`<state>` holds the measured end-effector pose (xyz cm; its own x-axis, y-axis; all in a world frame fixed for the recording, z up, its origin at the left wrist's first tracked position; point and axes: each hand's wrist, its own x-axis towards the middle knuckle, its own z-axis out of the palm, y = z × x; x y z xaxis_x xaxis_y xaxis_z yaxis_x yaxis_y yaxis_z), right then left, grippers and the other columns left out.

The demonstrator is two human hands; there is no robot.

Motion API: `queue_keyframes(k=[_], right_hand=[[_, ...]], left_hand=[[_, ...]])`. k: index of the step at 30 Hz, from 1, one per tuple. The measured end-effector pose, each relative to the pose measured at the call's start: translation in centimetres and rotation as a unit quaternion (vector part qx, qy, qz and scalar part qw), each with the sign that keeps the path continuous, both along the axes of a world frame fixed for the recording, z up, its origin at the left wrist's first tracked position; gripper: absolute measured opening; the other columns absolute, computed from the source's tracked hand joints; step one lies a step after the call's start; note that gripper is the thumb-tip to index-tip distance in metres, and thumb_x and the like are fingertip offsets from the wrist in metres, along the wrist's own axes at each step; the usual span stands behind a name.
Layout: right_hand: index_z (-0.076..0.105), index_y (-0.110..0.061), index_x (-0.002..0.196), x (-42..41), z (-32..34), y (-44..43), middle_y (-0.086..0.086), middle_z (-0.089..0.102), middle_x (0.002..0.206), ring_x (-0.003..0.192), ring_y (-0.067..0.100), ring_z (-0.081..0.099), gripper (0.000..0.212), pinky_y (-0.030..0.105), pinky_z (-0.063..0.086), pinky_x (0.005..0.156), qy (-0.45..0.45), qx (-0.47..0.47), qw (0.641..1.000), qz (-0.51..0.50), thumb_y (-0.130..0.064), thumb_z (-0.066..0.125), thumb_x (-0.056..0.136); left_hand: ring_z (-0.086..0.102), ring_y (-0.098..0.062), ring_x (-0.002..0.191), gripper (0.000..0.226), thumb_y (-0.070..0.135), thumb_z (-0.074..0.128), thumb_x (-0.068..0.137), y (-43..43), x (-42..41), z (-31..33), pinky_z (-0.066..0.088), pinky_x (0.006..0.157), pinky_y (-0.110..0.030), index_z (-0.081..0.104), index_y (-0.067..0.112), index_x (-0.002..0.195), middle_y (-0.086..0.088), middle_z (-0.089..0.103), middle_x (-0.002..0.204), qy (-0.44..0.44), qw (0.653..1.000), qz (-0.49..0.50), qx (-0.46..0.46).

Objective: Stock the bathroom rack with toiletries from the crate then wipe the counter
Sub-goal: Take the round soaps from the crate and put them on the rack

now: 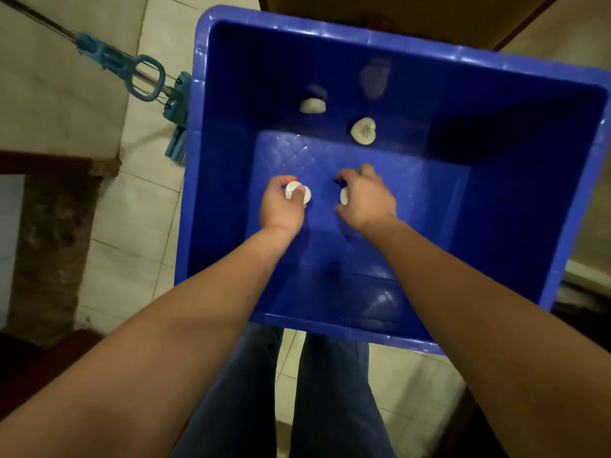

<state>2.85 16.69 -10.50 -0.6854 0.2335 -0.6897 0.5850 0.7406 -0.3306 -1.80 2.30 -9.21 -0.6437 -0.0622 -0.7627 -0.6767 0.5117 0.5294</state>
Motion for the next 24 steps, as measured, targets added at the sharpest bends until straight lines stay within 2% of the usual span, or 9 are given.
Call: queue_keyframes(k=[2,5,8,10,12,15,19,24], right_hand=[[0.057,-0.02,0.124,0.1,-0.5,-0.2,0.009,0.045,0.125,0.111,0.032,0.05,0.039,0.036,0.046,0.075,0.015,0.015,1.0,-0.01,-0.006,0.055,0.087],[0.063,-0.016,0.113,0.4,-0.5,-0.3,0.01,0.057,0.119,0.103,0.032,0.056,0.029,0.033,0.043,0.072,0.011,-0.012,0.999,-0.047,-0.005,0.052,0.088],[0.064,-0.018,0.105,0.5,0.4,-1.1,0.002,0.065,0.108,0.095,0.024,0.059,0.025,0.028,0.046,0.072,0.009,-0.066,0.989,-0.13,-0.006,0.058,0.084],[0.064,-0.021,0.104,0.6,1.6,-1.9,-0.002,0.065,0.105,0.091,0.018,0.059,0.026,0.026,0.047,0.073,0.01,-0.096,0.979,-0.181,-0.008,0.064,0.082],[0.064,-0.022,0.104,0.7,3.2,-2.7,-0.003,0.063,0.102,0.088,0.018,0.06,0.026,0.03,0.052,0.074,0.015,-0.122,0.968,-0.22,-0.009,0.067,0.082],[0.061,-0.02,0.101,1.3,6.6,-3.6,0.003,0.063,0.097,0.08,0.024,0.066,0.025,0.04,0.059,0.067,0.026,-0.159,0.948,-0.276,-0.005,0.067,0.082],[0.056,-0.017,0.104,2.5,12.8,-4.0,0.008,0.063,0.089,0.057,0.022,0.063,0.025,0.027,0.05,0.041,0.05,-0.194,0.911,-0.361,-0.003,0.066,0.086],[0.054,-0.008,0.109,5.5,21.6,-5.0,0.013,0.068,0.092,0.057,0.02,0.063,0.021,0.024,0.046,0.04,0.103,-0.202,0.864,-0.449,-0.007,0.062,0.089]], left_hand=[[0.067,-0.023,0.093,0.02,0.017,0.054,0.096,-0.5,0.2,-0.2,0.055,0.09,-0.042,0.055,0.019,0.116,0.001,0.061,0.106,-0.002,1.0,0.002,0.004],[0.067,-0.021,0.087,0.015,0.017,0.054,0.096,-0.9,0.3,0.0,0.055,0.089,-0.042,0.054,0.02,0.111,0.004,0.059,0.1,-0.01,1.0,0.005,0.015],[0.068,-0.026,0.094,0.017,0.015,0.054,0.096,-1.1,0.3,0.8,0.054,0.09,-0.044,0.054,0.018,0.113,-0.004,0.061,0.11,-0.014,1.0,0.002,0.025],[0.069,-0.023,0.086,0.015,0.014,0.053,0.096,-1.1,0.2,1.8,0.055,0.089,-0.043,0.054,0.018,0.111,-0.004,0.06,0.11,-0.012,0.999,0.001,0.038],[0.067,-0.016,0.075,0.013,0.014,0.052,0.096,-1.2,0.1,3.1,0.056,0.087,-0.041,0.053,0.019,0.108,-0.004,0.059,0.109,-0.005,0.999,-0.009,0.05],[0.065,-0.011,0.068,0.012,0.013,0.051,0.097,-1.4,0.0,5.7,0.056,0.082,-0.039,0.051,0.017,0.109,-0.005,0.058,0.11,0.003,0.997,-0.028,0.072],[0.064,-0.014,0.067,0.01,0.013,0.051,0.098,-1.7,-0.1,10.6,0.057,0.077,-0.039,0.049,0.016,0.107,-0.006,0.056,0.108,0.025,0.992,-0.066,0.108],[0.063,-0.013,0.064,0.007,0.014,0.049,0.099,-2.0,1.0,17.4,0.055,0.063,-0.025,0.048,0.015,0.107,-0.004,0.057,0.101,0.052,0.977,-0.13,0.161]])
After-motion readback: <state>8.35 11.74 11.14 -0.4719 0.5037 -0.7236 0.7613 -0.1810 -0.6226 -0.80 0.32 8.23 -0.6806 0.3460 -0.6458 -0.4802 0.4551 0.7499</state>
